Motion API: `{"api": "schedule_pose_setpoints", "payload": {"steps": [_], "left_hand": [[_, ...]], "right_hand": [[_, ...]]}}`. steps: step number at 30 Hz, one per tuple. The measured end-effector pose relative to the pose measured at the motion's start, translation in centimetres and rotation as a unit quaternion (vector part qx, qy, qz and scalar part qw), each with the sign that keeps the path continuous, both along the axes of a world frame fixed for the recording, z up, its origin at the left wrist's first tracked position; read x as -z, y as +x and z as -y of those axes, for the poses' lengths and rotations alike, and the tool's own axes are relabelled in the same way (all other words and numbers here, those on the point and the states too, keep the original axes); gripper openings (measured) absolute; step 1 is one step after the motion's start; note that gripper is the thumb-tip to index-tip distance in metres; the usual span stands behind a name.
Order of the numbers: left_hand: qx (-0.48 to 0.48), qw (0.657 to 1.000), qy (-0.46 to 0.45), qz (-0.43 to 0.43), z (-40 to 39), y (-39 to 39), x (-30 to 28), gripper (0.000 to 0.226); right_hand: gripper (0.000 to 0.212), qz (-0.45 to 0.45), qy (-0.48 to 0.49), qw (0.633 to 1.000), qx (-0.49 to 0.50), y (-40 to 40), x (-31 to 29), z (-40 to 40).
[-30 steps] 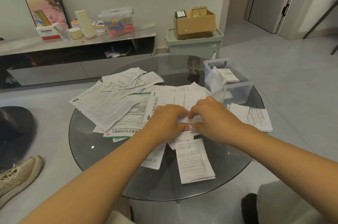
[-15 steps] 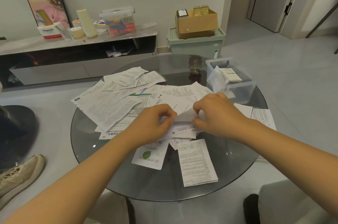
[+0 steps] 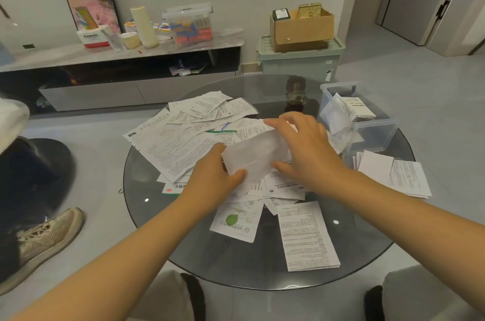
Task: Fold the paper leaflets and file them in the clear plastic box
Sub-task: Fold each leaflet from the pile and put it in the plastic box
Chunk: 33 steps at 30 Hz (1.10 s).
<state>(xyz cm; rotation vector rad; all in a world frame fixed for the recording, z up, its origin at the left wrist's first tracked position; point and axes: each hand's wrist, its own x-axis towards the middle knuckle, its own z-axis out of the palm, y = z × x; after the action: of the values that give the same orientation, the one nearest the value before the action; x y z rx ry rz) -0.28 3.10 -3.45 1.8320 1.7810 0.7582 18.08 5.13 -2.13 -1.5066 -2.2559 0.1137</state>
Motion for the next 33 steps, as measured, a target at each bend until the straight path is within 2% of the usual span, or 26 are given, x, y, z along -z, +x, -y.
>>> {"api": "schedule_pose_setpoints", "payload": {"steps": [4, 6, 8, 11, 14, 17, 21, 23, 26, 30, 33], "left_hand": [[0.004, 1.000, 0.021, 0.017, -0.1, 0.0, 0.4, 0.090], [0.008, 1.000, 0.022, -0.019, 0.1, 0.1, 0.5, 0.105], [0.012, 0.992, 0.037, -0.120, 0.0, 0.0, 0.8, 0.099], [0.043, 0.968, 0.048, -0.241, -0.4, -0.4, 1.2, 0.062], [0.083, 0.960, 0.027, -0.265, -0.3, -0.4, 1.6, 0.050], [0.107, 0.946, 0.052, -0.300, -0.4, -0.3, 1.4, 0.039], [0.112, 0.934, 0.094, -0.327, -0.4, 0.5, 0.9, 0.032], [0.111, 0.938, 0.119, -0.307, -0.2, 0.9, 0.6, 0.031], [0.104, 0.965, 0.134, -0.199, 0.1, 0.9, 0.4, 0.021], [0.104, 0.990, 0.057, -0.080, 0.0, 0.3, 0.2, 0.002], [0.100, 0.995, 0.008, 0.018, -0.1, -0.1, -0.3, 0.017]], "right_hand": [[0.084, -0.009, 0.024, 1.000, 0.014, -1.2, 0.8, 0.1], [0.081, -0.003, 0.012, 1.000, 0.007, -1.5, 1.2, 0.1], [0.061, 0.044, -0.011, 0.999, -0.026, -1.7, 1.6, -0.2], [0.039, 0.086, -0.065, 0.992, -0.057, -1.9, 2.1, -0.8], [0.037, 0.101, -0.088, 0.989, -0.060, -1.9, 2.2, -1.1], [0.039, 0.122, -0.083, 0.987, -0.066, -2.0, 2.1, -1.3], [0.031, 0.084, -0.055, 0.994, -0.049, -2.1, 2.3, -0.6], [0.027, 0.066, -0.055, 0.996, -0.038, -2.2, 2.2, -0.2], [0.021, 0.025, -0.103, 0.994, -0.027, -1.7, 1.8, 0.0], [0.010, -0.047, -0.175, 0.983, -0.040, -0.3, 1.3, -0.1], [0.009, -0.060, -0.207, 0.975, -0.058, 0.7, 0.9, 0.0]]}}
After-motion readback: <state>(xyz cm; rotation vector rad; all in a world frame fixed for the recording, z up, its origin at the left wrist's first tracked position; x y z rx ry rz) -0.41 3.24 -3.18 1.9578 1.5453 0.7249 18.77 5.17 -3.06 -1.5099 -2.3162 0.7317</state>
